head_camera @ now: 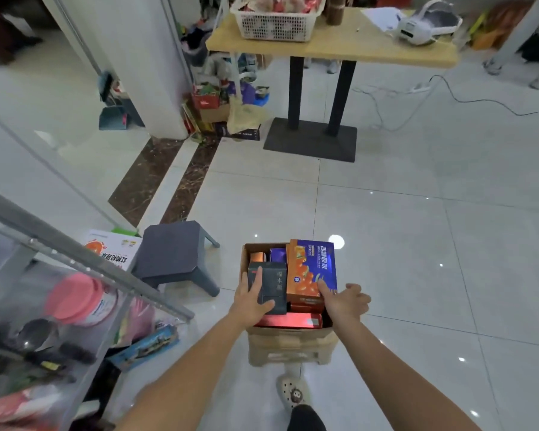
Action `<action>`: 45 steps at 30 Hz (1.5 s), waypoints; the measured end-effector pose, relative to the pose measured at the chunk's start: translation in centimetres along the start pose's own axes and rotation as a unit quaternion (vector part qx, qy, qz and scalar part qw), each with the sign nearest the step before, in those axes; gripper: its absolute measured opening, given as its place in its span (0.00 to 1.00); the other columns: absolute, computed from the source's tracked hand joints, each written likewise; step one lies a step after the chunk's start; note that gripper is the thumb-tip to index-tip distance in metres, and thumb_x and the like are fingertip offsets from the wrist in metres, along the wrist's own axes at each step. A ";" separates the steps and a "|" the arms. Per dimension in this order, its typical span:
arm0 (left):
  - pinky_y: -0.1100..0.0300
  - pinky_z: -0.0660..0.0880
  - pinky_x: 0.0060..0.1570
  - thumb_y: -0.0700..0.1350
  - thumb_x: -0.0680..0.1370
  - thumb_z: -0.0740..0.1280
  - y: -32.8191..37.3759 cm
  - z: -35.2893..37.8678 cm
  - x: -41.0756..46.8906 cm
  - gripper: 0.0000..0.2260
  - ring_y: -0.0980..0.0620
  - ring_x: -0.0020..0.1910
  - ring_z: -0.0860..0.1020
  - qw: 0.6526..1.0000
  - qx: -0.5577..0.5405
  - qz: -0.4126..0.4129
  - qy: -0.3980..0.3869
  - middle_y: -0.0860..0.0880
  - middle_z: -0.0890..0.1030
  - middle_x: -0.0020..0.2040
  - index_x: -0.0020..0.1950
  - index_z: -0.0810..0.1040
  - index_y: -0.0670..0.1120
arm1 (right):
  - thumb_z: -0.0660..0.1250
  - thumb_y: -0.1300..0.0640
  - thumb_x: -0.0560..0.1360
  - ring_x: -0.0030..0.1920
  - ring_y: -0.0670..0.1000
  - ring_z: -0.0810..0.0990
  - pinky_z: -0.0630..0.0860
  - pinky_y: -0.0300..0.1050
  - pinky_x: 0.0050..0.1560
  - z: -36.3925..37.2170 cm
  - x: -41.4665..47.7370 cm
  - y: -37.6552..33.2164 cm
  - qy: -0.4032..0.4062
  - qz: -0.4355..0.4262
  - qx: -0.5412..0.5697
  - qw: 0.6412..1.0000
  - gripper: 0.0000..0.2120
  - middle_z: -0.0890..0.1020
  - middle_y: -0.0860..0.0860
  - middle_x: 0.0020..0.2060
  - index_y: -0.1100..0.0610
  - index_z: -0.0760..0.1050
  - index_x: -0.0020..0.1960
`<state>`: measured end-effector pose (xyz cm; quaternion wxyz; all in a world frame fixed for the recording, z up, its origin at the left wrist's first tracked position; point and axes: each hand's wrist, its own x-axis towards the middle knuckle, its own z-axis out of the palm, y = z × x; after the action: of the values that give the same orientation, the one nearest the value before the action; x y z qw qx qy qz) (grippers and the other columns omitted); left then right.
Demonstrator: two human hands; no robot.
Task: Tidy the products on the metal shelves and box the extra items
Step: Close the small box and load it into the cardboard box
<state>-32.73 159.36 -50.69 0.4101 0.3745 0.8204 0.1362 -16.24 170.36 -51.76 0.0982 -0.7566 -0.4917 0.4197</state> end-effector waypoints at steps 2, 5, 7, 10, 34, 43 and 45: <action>0.49 0.54 0.76 0.54 0.80 0.65 -0.3 0.2 -0.2 0.41 0.44 0.79 0.45 1.000 0.013 0.016 0.011 0.44 0.37 0.80 0.79 0.36 0.54 | 0.73 0.40 0.70 0.70 0.59 0.62 0.70 0.54 0.63 -0.3 0.6 0.6 -0.018 -0.079 0.004 0.997 0.39 0.63 0.60 0.69 0.60 0.63 0.70; 0.48 0.53 0.77 0.63 0.74 0.68 -2.0 0.5 -1.3 0.49 0.45 0.79 0.45 0.996 0.050 0.055 0.051 0.45 0.37 0.80 0.78 0.33 0.51 | 0.75 0.42 0.68 0.74 0.55 0.57 0.64 0.51 0.68 -1.7 0.9 2.9 -0.057 -0.198 0.007 0.979 0.45 0.61 0.57 0.73 0.59 0.58 0.75; 0.46 0.53 0.76 0.67 0.70 0.70 -4.0 0.6 -2.1 0.55 0.45 0.79 0.44 0.993 0.061 0.063 0.081 0.45 0.39 0.80 0.79 0.34 0.49 | 0.77 0.41 0.65 0.76 0.55 0.56 0.58 0.52 0.72 -3.1 1.0 5.6 -0.084 -0.269 -0.056 0.958 0.52 0.59 0.55 0.76 0.60 0.53 0.78; 0.50 0.47 0.77 0.69 0.66 0.70 -8.2 1.5 -2.8 0.60 0.46 0.79 0.39 0.989 0.101 0.023 0.107 0.45 0.37 0.80 0.77 0.31 0.46 | 0.76 0.36 0.63 0.78 0.55 0.50 0.50 0.56 0.77 -4.0 1.5 10.7 -0.109 -0.328 -0.199 0.917 0.61 0.51 0.55 0.79 0.60 0.45 0.79; 0.79 0.70 0.46 0.42 0.73 0.75 -14.4 11.6 5.0 0.36 0.83 0.51 0.69 0.926 -0.216 0.205 0.231 0.83 0.72 0.49 0.69 0.59 0.68 | 0.81 0.54 0.64 0.62 0.39 0.76 0.77 0.33 0.49 5.2 8.2 14.9 -0.241 -0.433 0.158 0.854 0.47 0.76 0.36 0.62 0.39 0.58 0.74; 0.75 0.71 0.51 0.44 0.75 0.72 -13.9 11.2 2.3 0.30 0.71 0.55 0.73 0.928 -0.244 0.189 0.210 0.74 0.74 0.55 0.71 0.62 0.63 | 0.77 0.58 0.68 0.63 0.39 0.75 0.79 0.38 0.54 4.4 6.1 15.0 -0.248 -0.434 0.149 0.853 0.43 0.75 0.34 0.62 0.39 0.58 0.74; 0.64 0.74 0.59 0.45 0.75 0.72 -13.7 11.2 0.5 0.31 0.63 0.61 0.74 0.923 -0.269 0.189 0.199 0.68 0.75 0.59 0.74 0.63 0.57 | 0.77 0.56 0.68 0.64 0.39 0.74 0.78 0.40 0.58 3.2 5.0 14.2 -0.248 -0.436 0.140 0.854 0.45 0.73 0.33 0.64 0.39 0.55 0.76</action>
<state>-31.10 149.44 -65.26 0.2906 0.3633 0.7317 0.4981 -8.35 166.61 -64.48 0.2505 -0.3140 -0.7154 0.5717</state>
